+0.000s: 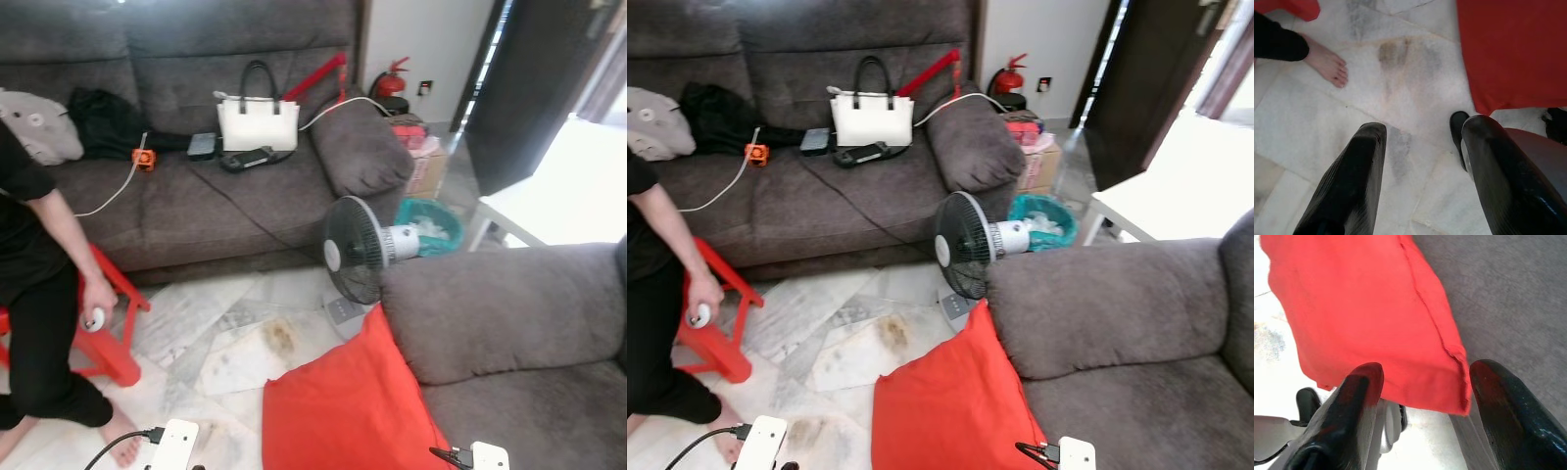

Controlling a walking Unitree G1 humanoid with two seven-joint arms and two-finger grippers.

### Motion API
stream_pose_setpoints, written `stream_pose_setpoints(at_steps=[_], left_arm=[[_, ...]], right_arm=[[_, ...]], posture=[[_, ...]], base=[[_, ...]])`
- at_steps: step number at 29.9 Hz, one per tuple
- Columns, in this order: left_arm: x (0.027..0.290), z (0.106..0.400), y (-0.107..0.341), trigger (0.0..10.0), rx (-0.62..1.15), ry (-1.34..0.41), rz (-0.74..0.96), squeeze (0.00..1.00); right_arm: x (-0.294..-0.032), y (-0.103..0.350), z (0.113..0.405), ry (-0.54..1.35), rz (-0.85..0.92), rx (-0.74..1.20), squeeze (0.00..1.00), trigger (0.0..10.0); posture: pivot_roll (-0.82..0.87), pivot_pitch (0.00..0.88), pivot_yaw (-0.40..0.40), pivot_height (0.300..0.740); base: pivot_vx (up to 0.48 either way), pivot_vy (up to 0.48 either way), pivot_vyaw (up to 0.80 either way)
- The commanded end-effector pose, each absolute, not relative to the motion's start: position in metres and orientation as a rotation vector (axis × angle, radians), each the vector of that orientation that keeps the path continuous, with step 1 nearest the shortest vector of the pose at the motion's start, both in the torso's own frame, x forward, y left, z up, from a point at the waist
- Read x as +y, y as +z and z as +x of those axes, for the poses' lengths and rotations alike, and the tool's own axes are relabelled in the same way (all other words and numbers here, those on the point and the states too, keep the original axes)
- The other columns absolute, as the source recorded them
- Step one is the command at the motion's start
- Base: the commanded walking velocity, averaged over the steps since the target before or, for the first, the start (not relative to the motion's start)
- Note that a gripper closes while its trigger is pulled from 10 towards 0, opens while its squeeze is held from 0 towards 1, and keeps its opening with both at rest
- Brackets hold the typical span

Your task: Move the pillow to the sofa from floor

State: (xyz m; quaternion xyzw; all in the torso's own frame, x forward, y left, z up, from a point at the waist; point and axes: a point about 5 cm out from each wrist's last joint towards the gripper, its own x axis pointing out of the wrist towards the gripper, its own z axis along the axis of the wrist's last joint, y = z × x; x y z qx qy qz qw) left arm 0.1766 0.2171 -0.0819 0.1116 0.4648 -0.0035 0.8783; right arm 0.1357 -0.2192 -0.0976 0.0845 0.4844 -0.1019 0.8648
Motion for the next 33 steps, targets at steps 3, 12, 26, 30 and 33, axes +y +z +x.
stream_pose_setpoints(at_steps=[3, 12, 26, 30, 33], left_arm=[[0.2188, 0.1754, -0.0823, 10.0, 0.979, -0.008, 0.251, 0.00], [0.2186, 0.1751, -0.0825, 10.0, 0.978, 0.009, 0.231, 0.00], [0.2185, 0.1748, -0.0825, 10.0, 0.976, 0.002, 0.235, 0.00], [0.2194, 0.1764, -0.0811, 10.0, 0.948, 0.020, 0.235, 0.00], [0.2202, 0.1784, -0.0794, 10.0, 0.919, 0.036, 0.239, 0.00]], right_arm=[[-0.2209, -0.0974, 0.1350, -0.227, 0.185, 1.010, 0.00, 10.0], [-0.2214, -0.0973, 0.1352, -0.223, 0.180, 1.012, 0.00, 10.0], [-0.2211, -0.0973, 0.1349, -0.221, 0.185, 1.008, 0.00, 10.0], [-0.2208, -0.0964, 0.1363, -0.238, 0.215, 0.977, 0.00, 10.0], [-0.2205, -0.0952, 0.1380, -0.266, 0.258, 0.938, 0.00, 10.0]], posture=[[0.10, 0.000, -0.014, 0.740], [0.10, 0.000, -0.017, 0.740], [0.10, 0.000, -0.017, 0.740], [0.10, 0.000, -0.017, 0.740], [0.10, 0.000, -0.015, 0.740]], base=[[0.000, -0.451, 0.00], [0.000, -0.085, 0.00], [0.000, 0.000, 0.00], [0.000, 0.000, 0.00], [0.000, 0.000, 0.00]])
